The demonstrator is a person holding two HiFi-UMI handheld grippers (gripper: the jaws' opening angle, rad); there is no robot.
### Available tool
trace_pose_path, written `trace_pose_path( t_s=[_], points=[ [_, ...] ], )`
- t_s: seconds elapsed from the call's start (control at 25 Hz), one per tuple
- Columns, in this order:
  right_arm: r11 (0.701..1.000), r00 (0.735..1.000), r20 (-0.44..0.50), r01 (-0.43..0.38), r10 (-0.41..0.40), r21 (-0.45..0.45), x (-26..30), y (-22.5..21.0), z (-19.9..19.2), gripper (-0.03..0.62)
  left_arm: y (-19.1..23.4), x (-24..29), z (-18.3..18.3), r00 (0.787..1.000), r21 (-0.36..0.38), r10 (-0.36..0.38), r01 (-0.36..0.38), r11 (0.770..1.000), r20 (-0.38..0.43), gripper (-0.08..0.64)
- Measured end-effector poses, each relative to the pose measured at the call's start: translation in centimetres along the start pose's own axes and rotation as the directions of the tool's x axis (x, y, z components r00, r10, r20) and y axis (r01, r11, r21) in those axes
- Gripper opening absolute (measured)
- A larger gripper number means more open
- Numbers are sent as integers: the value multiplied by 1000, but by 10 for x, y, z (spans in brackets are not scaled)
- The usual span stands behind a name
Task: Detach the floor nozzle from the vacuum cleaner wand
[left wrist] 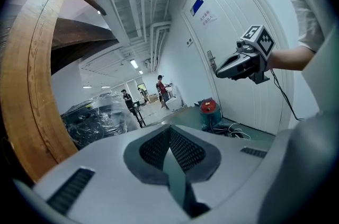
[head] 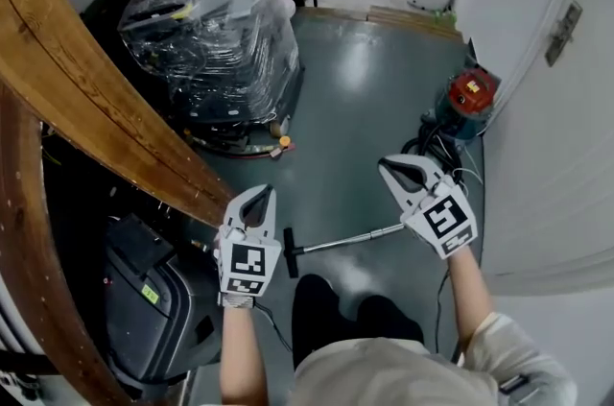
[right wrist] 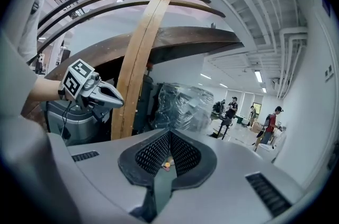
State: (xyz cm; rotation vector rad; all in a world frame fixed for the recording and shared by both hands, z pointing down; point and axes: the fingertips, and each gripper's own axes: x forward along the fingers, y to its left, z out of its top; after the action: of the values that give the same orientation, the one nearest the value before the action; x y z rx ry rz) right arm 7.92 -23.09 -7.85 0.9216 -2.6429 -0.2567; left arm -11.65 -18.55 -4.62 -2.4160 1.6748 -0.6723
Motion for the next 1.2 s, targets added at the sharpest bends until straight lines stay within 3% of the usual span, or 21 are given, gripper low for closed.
trace_pose_path(
  t_s=[0.48, 0.68, 0.84, 1.0, 1.2],
  points=[
    [998, 998, 6, 70, -70, -3, 54, -9, -96, 29, -11, 58, -78, 998, 19, -27, 26, 999, 60, 0],
    [991, 994, -29, 102, -105, -82, 68, -3, -155, 29, -31, 69, -119, 990, -109, -73, 86, 990, 124, 0],
    [975, 989, -31, 136, -143, -174, 76, 8, -203, 29, -48, 86, -165, 989, -74, -73, 82, 994, 125, 0],
    [980, 992, -18, 118, -122, -161, 84, 33, -251, 29, -66, 88, -210, 989, -128, -69, 86, 988, 130, 0],
    [986, 995, -9, 99, -101, -131, 80, 56, -295, 29, -84, 87, -244, 993, -132, 3, 13, 991, 116, 0]
  ],
)
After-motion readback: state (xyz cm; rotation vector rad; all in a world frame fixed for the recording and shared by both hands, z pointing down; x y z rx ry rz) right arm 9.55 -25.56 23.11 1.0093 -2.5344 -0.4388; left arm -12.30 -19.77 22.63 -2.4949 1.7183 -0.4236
